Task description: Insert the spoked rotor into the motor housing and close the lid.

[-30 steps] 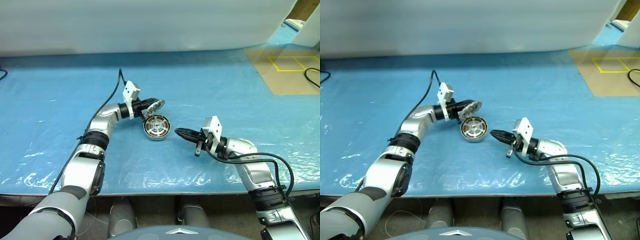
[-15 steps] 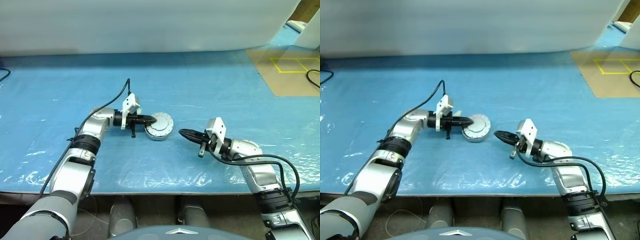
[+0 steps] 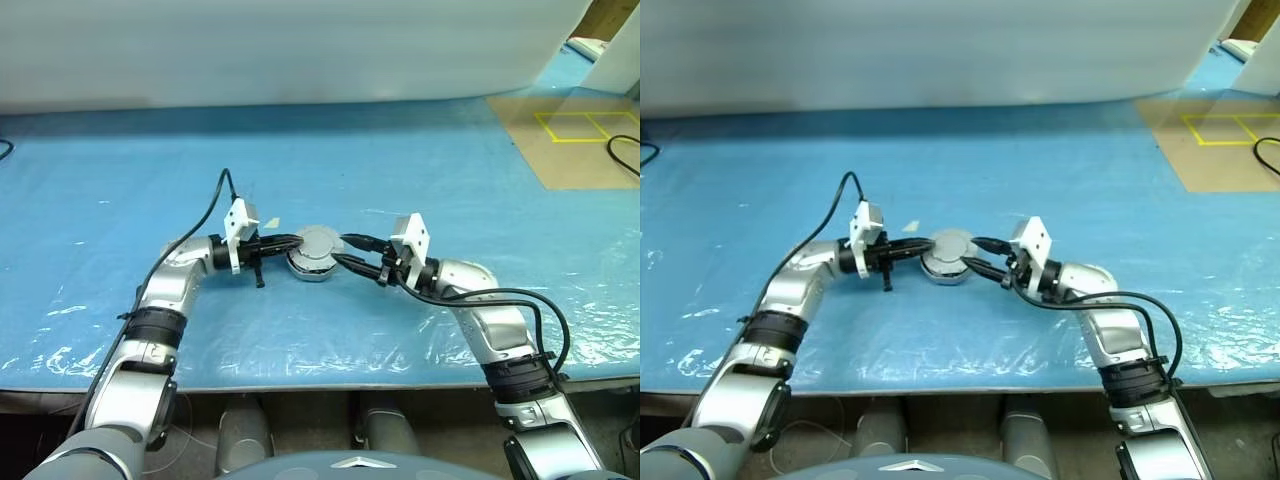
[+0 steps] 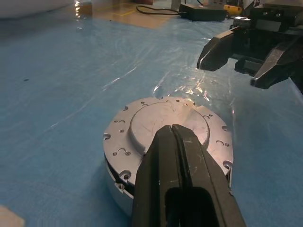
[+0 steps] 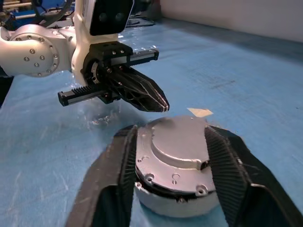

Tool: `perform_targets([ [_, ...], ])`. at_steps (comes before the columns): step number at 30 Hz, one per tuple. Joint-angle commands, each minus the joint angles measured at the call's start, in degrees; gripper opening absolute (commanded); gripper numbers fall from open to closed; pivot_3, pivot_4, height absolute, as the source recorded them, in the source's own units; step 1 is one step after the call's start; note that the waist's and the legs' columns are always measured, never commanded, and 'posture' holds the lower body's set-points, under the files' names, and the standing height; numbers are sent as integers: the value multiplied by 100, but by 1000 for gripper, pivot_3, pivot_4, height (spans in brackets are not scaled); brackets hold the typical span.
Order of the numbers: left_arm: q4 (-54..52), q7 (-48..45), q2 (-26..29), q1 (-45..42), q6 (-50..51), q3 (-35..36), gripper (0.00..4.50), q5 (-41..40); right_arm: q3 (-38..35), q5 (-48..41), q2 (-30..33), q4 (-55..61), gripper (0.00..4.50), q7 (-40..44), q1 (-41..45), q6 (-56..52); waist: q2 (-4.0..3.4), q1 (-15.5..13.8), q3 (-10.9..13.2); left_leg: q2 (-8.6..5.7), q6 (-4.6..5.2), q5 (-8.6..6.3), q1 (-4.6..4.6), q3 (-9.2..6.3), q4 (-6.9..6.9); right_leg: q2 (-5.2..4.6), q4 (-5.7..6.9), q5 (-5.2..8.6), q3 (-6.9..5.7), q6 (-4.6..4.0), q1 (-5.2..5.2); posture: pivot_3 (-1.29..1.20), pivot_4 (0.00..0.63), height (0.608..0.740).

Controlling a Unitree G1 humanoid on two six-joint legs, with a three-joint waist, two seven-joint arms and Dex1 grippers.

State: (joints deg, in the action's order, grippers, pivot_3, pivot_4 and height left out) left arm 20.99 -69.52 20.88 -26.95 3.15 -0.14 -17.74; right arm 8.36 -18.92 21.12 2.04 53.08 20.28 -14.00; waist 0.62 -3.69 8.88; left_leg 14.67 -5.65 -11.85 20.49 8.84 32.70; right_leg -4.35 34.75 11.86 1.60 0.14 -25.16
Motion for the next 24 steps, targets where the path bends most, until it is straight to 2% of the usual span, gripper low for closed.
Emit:
perform_targets([
  [1, -828, 215, 138, 390, 216, 149, 0, -250, 61, -2, -114, -86, 3533, -89, 378, -198, -1, 3, 0, 0, 0, 0, 3, 0, -1, 0, 1, 0, -2, 0, 0, 0, 150, 740],
  [4, -1274, 389, 215, 771, 332, 165, 0, -333, 200, 79, -191, -319, 4457, -94, 680, -406, -1, -23, 1, 3, 0, 0, 0, -1, -2, 1, 1, 0, -4, 0, -1, 0, 150, 740],
  [11, -1861, 807, 262, 1295, 432, 209, 0, -438, 529, 577, -200, -962, 4457, -91, 1082, -382, -2, -19, 1, 3, 0, 0, 0, 1, -1, 1, 0, 0, -5, 0, -1, 0, 150, 740],
  [19, -1938, 1022, 256, 1578, 299, 203, 0, -477, 698, 1107, -186, -1444, 4457, -101, 1209, -8, -2, -2, 1, 3, -1, 0, -4, 2, 0, 2, 2, 0, -3, 0, -1, 0, 150, 740],
  [22, -1920, 1081, 262, 1623, 249, 236, 0, -486, 681, 1180, -237, -1541, 3819, -140, 1281, 83, -2, -1, 1, 3, 0, 0, -7, 3, 1, 3, 4, 0, -1, 0, -1, 0, 150, 740],
  [24, -1914, 1130, 274, 1655, 213, 267, 0, -485, 685, 1203, -261, -1579, 3196, -123, 1320, 114, -2, 3, 1, 3, 0, 0, -8, 4, 3, 3, 6, 0, 0, 0, -1, 0, 150, 740],
])
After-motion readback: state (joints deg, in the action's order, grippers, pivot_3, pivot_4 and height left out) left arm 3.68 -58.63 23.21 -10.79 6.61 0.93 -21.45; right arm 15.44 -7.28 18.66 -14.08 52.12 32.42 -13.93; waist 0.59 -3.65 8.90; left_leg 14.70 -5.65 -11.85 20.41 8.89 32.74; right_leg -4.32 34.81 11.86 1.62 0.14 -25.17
